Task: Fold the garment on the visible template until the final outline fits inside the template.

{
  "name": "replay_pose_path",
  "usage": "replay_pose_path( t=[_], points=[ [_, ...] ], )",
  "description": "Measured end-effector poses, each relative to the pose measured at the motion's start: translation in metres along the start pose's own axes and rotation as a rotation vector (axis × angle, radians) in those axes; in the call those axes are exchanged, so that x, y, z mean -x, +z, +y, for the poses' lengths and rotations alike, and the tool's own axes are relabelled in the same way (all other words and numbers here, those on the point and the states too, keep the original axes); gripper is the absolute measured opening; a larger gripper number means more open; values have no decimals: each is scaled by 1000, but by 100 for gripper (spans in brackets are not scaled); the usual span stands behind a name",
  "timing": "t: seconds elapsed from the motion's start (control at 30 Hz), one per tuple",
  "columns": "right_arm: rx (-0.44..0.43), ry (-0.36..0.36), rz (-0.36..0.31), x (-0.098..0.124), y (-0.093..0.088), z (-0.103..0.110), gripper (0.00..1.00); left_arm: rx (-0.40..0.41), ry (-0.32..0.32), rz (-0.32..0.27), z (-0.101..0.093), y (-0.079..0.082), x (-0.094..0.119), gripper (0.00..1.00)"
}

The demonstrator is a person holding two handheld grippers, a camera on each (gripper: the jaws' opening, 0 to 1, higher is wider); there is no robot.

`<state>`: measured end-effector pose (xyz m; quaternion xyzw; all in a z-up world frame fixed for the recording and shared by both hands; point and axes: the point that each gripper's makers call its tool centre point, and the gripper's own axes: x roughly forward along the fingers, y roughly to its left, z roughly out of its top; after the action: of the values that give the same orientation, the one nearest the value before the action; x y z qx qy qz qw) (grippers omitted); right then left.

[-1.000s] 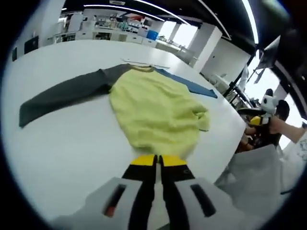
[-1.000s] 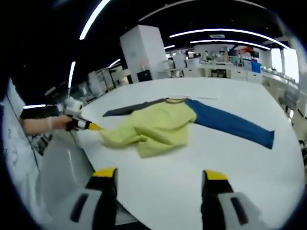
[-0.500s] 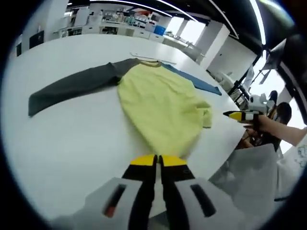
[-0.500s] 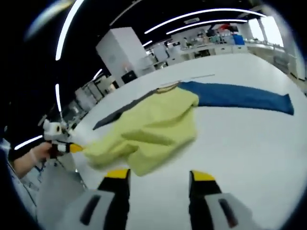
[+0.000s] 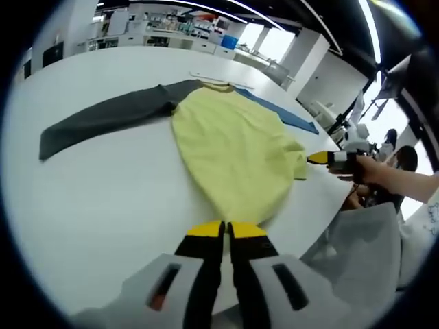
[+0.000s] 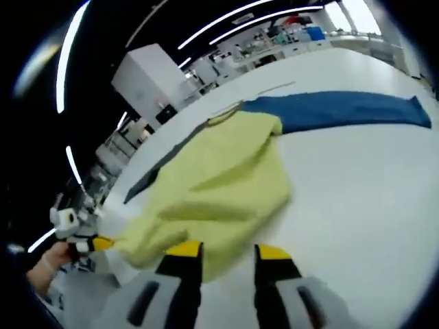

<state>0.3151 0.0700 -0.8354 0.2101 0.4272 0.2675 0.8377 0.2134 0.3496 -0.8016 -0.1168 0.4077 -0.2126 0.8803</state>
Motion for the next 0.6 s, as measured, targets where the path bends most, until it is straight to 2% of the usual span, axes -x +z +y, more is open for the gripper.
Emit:
replay_pose_path(
  t=[0.07, 0.13, 0.17, 0.2, 0.37, 0.43, 0.6],
  points=[
    [6, -4, -7, -1, 1, -1, 17, 9, -2, -10, 1, 1, 1, 0],
    [5, -1, -10, -1, 3, -1, 9, 12, -5, -16, -1, 2, 0, 0],
    [-10, 5, -7, 0, 3, 0, 1, 11, -5, -18, -1, 2, 0, 0],
    [-10, 10, -6, 2, 4, 2, 0, 11, -6, -19, -1, 2, 0, 0],
    [-10, 26, 1, 7, 6, 9, 0, 18, -7, -30, 3, 4, 0, 0],
    [-2, 31, -3, 6, 14, 10, 0, 26, -11, -36, 5, 5, -1, 0],
    [16, 55, -11, 12, 26, 29, 0, 28, -12, -47, 4, 5, -1, 0]
  ],
)
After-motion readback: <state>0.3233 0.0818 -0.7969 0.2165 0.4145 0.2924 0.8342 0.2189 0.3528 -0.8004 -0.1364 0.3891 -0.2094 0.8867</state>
